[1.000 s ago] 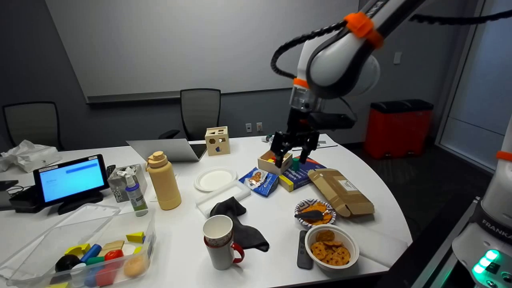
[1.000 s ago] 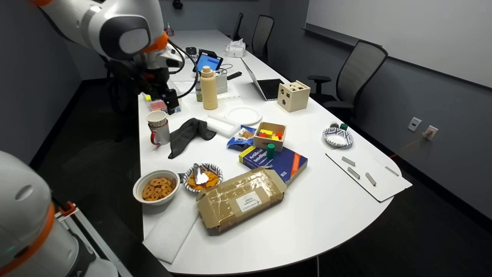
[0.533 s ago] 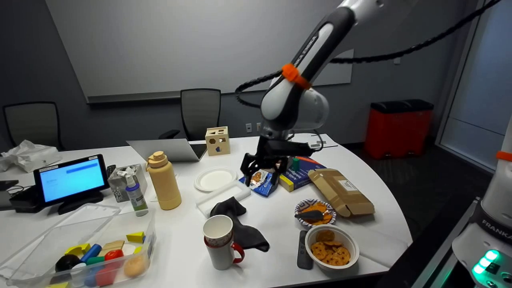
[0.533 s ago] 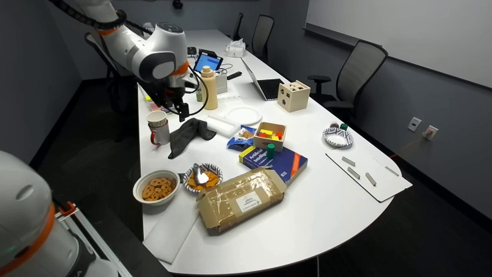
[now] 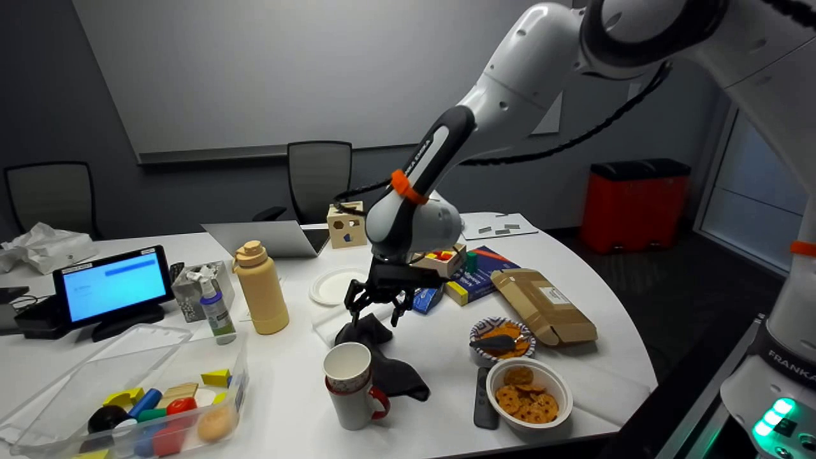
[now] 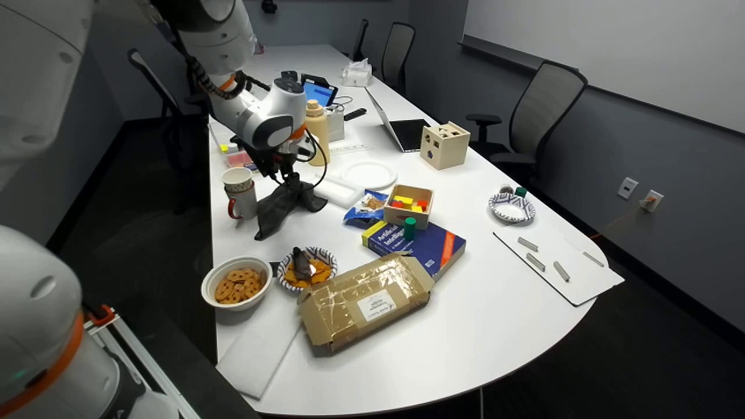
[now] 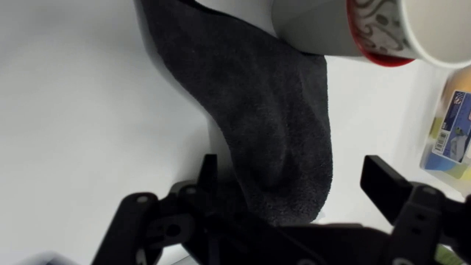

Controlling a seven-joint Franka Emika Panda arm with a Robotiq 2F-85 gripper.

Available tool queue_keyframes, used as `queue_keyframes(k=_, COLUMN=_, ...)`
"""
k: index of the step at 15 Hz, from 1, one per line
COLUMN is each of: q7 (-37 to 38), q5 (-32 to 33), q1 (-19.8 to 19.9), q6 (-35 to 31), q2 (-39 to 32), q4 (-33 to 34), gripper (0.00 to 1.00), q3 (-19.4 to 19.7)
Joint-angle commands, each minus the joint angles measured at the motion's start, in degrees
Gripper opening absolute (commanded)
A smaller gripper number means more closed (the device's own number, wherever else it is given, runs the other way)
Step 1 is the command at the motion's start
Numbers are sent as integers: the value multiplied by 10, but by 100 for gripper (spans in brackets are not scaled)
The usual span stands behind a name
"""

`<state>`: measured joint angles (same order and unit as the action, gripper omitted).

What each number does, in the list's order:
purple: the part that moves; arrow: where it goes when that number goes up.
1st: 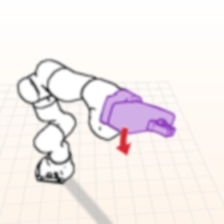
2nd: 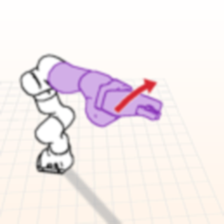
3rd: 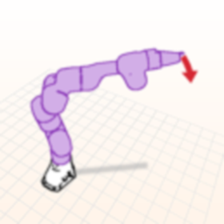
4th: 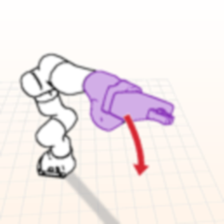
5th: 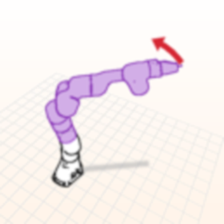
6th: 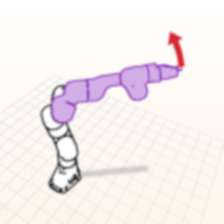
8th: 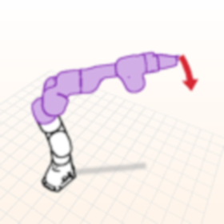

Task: Use the black towel to clean the table

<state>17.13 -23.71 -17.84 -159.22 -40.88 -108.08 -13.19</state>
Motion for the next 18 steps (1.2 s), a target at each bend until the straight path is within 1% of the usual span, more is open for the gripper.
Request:
queue_keyframes(k=1, q7=39, q5=28, q1=-20, q6=27, q2=-77, q4=102, gripper=100, q3=16)
queue_keyframes(k=4, q7=52, q5=35, q1=-28, q6=38, q2=-118, q4=149, gripper=100, q3=20)
queue_keyframes(k=7, q7=65, q5=44, q1=-39, q6=51, q2=-148, q4=181, gripper=100, q3=27)
queue_keyframes(k=9, q7=69, q5=49, q1=-44, q6=61, q2=-163, q4=198, gripper=74, q3=32)
queue_keyframes(k=15, q7=80, q5=68, q1=-58, q6=67, q2=-181, q4=222, gripper=26, q3=46)
queue_keyframes(k=18, q7=92, q5=77, q1=-68, q6=76, q2=-181, q4=224, gripper=4, q3=58)
